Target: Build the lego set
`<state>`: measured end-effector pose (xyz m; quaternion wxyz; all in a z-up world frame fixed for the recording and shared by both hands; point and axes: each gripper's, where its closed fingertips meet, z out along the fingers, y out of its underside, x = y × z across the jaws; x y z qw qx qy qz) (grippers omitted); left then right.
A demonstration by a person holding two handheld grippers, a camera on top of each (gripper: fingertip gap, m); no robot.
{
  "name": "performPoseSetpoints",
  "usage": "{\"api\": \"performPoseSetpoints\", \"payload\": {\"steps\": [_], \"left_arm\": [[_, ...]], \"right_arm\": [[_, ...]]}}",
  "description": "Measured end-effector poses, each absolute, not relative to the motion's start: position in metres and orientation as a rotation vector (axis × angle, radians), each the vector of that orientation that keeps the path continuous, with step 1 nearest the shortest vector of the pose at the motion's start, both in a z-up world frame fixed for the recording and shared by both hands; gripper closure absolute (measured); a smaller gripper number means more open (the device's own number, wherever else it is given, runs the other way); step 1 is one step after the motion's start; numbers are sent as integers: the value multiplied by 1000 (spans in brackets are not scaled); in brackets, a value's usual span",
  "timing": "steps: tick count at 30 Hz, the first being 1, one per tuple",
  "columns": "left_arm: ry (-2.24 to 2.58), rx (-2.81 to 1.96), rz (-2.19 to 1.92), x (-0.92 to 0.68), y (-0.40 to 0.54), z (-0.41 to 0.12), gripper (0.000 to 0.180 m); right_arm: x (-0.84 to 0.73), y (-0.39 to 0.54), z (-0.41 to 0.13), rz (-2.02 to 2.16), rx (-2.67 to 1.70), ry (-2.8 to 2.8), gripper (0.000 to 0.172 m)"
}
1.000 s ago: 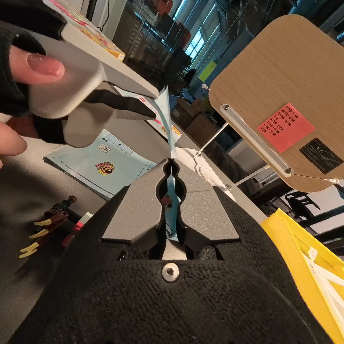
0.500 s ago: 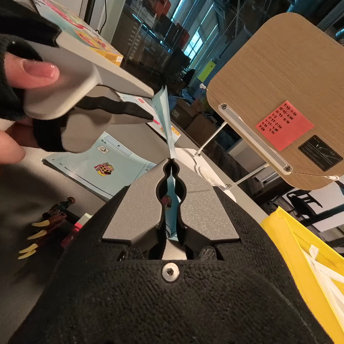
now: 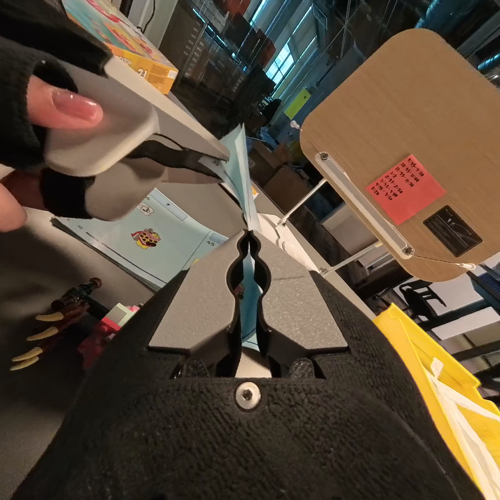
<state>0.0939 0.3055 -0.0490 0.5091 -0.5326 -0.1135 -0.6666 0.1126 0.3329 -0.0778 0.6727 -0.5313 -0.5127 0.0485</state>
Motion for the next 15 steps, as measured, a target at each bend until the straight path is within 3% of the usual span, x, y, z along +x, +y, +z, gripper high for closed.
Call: {"api": "performPoseSetpoints", "payload": {"steps": [6, 10, 15], "left_arm": [[-294, -1355, -1552, 95, 310, -59, 180], [-287, -1425, -1499, 99, 314, -67, 180], [-241, -1479, -1422, 103, 315, -67, 180]], "right_arm": [[111, 331, -75, 133, -1174, -1141, 172], [110, 322, -66, 259, -1136, -1121, 138], [116, 322, -58, 353, -1124, -1071, 125]]}}
